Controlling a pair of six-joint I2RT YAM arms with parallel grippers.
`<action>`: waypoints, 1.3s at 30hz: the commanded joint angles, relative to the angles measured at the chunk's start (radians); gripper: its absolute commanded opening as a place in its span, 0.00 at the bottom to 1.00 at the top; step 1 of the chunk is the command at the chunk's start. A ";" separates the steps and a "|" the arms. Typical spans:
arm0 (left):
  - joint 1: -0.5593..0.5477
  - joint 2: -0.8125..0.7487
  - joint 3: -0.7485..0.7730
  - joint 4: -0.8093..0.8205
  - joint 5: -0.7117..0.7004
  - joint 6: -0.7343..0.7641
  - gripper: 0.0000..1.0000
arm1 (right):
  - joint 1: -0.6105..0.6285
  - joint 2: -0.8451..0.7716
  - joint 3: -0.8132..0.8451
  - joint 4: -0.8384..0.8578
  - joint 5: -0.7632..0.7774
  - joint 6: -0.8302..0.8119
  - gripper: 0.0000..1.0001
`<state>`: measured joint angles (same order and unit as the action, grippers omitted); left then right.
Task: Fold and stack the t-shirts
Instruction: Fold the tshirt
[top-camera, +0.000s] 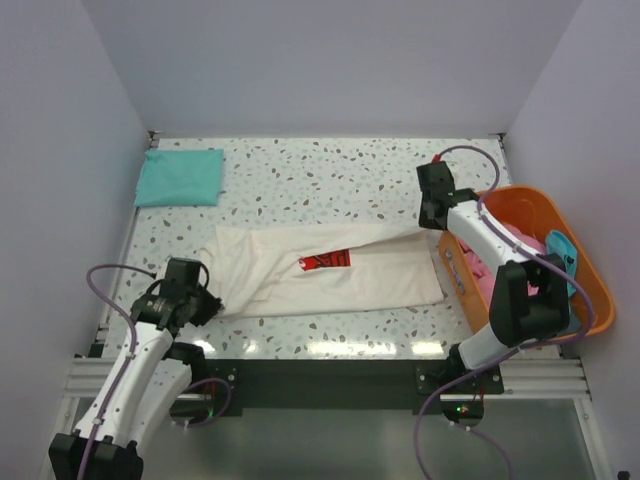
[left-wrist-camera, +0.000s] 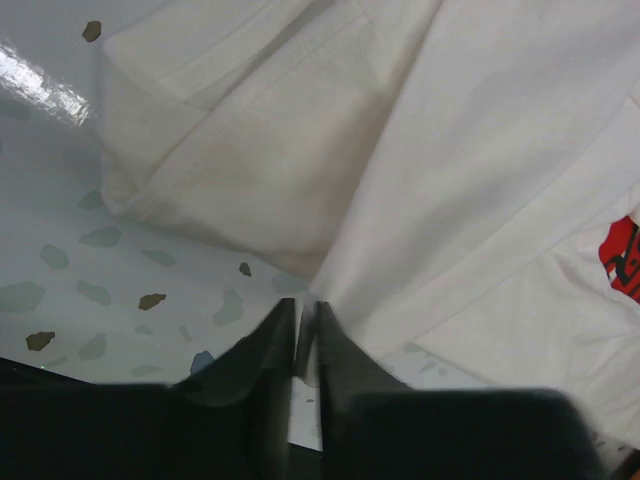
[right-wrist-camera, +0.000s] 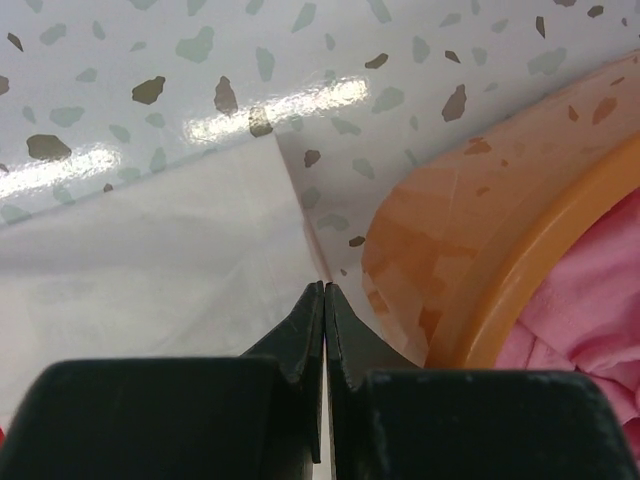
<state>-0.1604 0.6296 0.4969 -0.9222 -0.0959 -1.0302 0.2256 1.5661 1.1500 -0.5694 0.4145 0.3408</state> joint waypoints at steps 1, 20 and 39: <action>-0.005 0.028 -0.003 0.039 -0.025 -0.027 0.32 | -0.009 0.035 -0.013 -0.017 0.053 -0.003 0.00; 0.002 0.380 0.193 0.426 -0.152 0.108 1.00 | 0.055 0.000 0.036 0.100 -0.267 -0.016 0.99; 0.041 0.844 0.325 0.609 -0.237 0.211 0.59 | 0.110 0.278 0.067 0.144 -0.198 0.049 0.99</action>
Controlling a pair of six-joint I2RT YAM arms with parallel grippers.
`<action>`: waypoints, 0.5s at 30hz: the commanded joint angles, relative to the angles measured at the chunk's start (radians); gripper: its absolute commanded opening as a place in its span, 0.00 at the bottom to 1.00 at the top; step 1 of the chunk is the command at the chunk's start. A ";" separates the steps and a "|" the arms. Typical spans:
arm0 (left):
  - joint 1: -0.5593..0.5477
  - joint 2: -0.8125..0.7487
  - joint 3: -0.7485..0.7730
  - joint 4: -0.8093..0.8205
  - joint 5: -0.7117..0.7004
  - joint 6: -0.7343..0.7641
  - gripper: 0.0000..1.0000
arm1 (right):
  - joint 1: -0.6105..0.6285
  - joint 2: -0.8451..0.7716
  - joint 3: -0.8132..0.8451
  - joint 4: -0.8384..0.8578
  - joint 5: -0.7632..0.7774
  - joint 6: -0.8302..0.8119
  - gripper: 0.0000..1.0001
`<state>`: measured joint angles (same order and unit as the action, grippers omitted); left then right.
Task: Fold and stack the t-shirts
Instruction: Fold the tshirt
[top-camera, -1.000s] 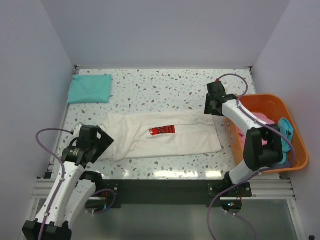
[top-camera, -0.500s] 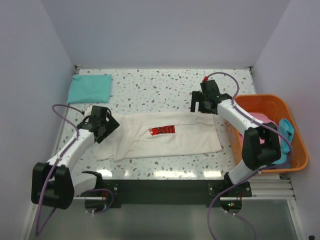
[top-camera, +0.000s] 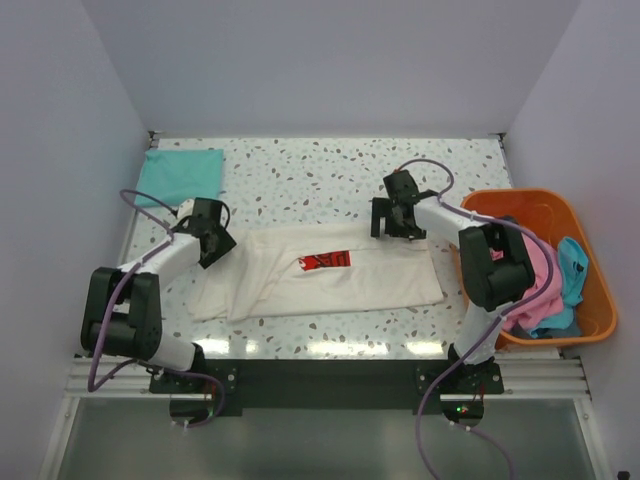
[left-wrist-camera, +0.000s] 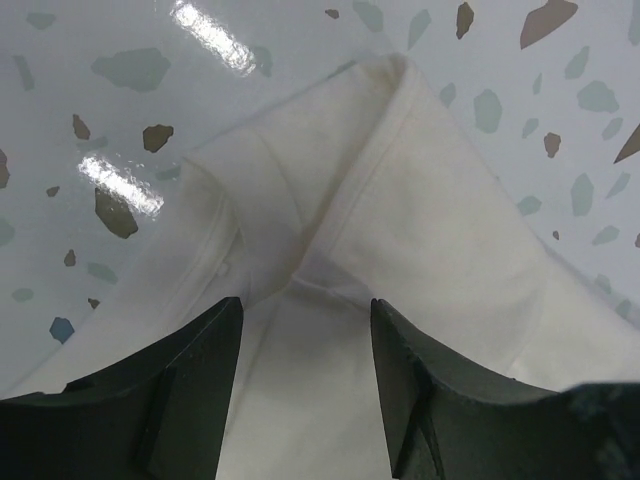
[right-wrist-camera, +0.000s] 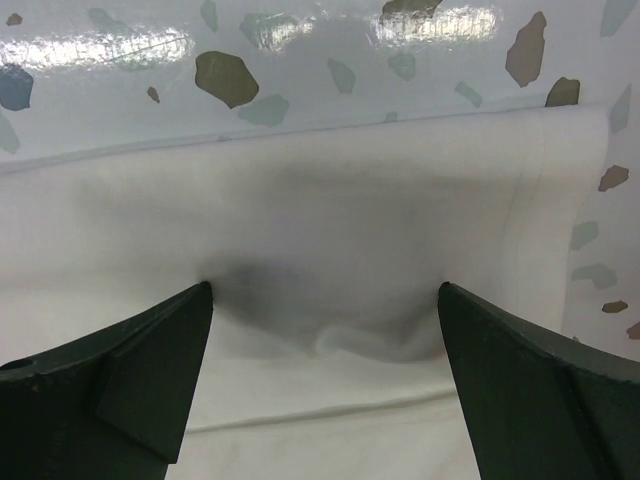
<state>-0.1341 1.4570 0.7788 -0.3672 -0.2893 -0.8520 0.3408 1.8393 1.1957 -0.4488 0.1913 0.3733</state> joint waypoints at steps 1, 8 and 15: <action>0.016 0.023 0.048 0.060 -0.042 0.042 0.58 | -0.005 0.011 0.019 0.024 0.030 0.021 0.99; 0.024 0.086 0.065 0.105 -0.005 0.054 0.37 | -0.025 0.021 -0.024 0.039 0.046 0.032 0.99; 0.025 0.101 0.125 0.067 -0.033 0.062 0.00 | -0.033 0.047 -0.033 0.032 0.083 0.032 0.99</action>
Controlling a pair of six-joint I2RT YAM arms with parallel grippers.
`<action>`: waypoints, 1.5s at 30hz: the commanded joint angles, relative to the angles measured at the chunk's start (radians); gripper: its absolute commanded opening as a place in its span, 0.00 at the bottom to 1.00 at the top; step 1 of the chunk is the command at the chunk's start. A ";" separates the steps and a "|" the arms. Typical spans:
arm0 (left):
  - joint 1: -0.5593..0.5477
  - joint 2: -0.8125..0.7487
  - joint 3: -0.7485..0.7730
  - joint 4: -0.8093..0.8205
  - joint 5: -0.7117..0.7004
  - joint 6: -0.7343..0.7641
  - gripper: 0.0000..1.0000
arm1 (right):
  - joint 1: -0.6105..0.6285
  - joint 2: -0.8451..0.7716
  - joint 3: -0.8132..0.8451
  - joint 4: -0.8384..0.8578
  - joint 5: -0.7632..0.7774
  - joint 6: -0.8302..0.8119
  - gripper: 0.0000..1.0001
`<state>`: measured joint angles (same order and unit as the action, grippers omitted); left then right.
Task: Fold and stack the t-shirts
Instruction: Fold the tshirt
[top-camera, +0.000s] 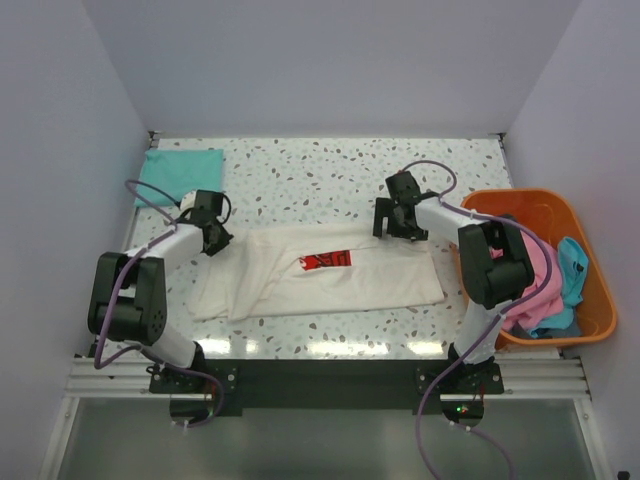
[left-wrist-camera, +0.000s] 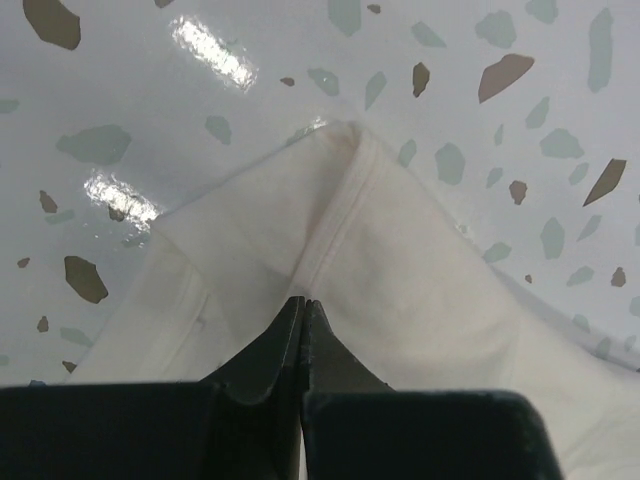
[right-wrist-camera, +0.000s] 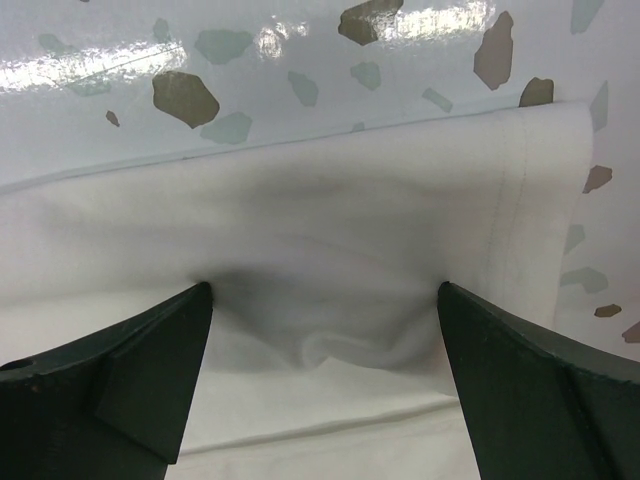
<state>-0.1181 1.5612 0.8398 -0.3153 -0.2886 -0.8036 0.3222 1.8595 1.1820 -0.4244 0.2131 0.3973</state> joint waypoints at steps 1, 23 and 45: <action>0.012 -0.006 0.070 -0.004 -0.044 0.017 0.00 | -0.014 0.030 -0.019 0.007 0.063 0.006 0.99; 0.118 0.052 0.015 0.249 0.308 0.204 0.36 | -0.025 0.066 -0.010 -0.025 0.086 0.011 0.99; 0.156 0.244 0.159 0.179 0.164 0.245 0.00 | -0.029 0.058 -0.021 -0.039 0.075 0.018 0.98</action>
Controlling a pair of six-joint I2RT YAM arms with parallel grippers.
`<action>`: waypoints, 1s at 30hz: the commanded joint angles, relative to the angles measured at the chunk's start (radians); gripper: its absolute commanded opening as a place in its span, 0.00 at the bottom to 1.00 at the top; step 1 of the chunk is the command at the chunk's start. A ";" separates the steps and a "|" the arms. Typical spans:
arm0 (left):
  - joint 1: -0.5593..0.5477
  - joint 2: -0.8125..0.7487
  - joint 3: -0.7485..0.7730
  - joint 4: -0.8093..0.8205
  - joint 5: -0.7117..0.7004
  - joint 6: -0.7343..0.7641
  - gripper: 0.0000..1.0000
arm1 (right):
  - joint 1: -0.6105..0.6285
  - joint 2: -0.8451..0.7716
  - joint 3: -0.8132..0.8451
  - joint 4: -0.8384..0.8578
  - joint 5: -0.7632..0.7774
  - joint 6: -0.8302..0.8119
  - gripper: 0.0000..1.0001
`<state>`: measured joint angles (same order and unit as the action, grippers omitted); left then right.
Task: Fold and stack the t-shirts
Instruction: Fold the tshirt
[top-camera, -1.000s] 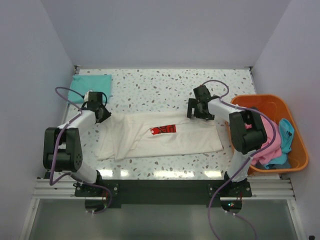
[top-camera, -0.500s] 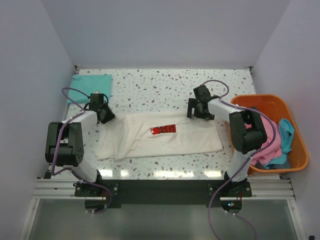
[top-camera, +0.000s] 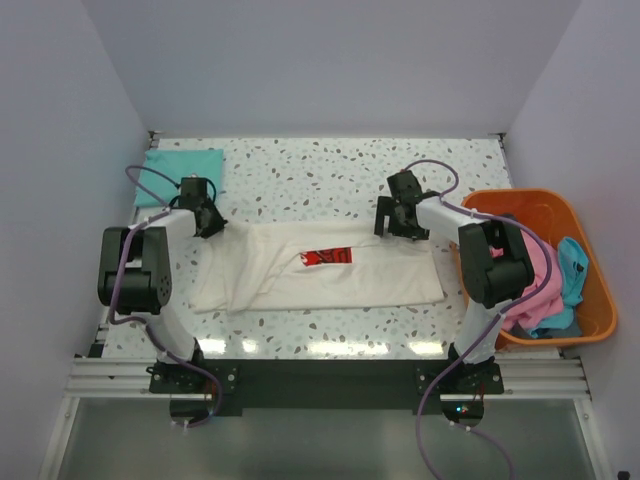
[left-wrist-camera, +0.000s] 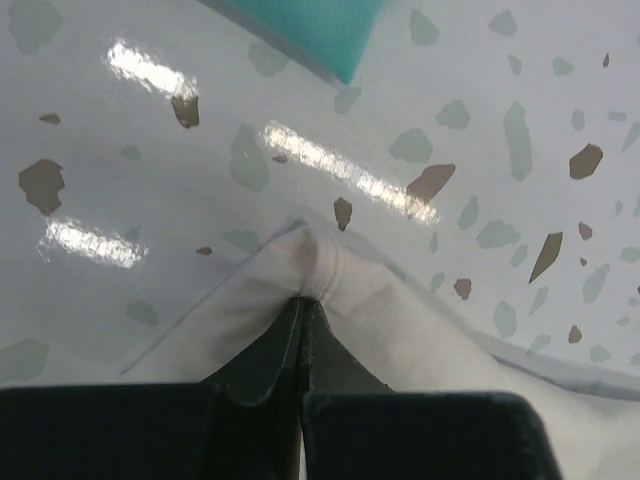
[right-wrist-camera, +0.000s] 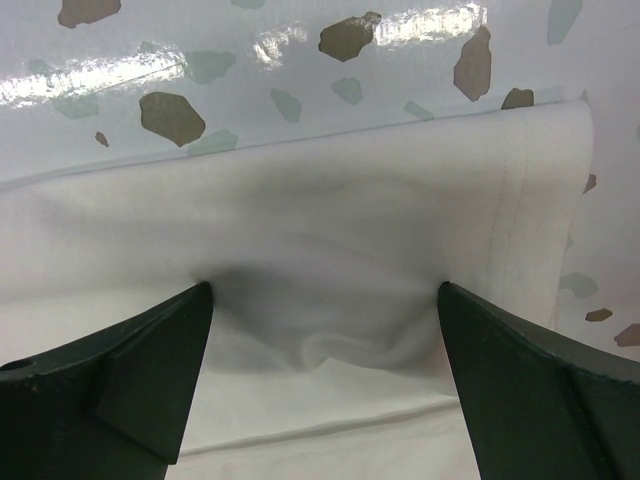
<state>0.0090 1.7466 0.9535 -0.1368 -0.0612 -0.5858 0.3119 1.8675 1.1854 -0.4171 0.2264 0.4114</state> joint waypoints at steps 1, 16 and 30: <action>0.037 0.071 0.066 -0.009 -0.068 0.027 0.00 | -0.020 0.051 -0.024 -0.052 0.060 0.004 0.98; 0.074 0.105 0.169 -0.056 -0.061 0.017 0.00 | -0.033 0.007 -0.063 -0.090 0.115 0.038 0.99; -0.239 -0.381 0.053 -0.202 -0.043 -0.048 1.00 | -0.033 -0.117 0.025 -0.091 -0.067 -0.025 0.99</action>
<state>-0.1108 1.4548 1.1011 -0.3401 -0.1608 -0.5976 0.2825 1.8275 1.1793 -0.4850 0.2142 0.4217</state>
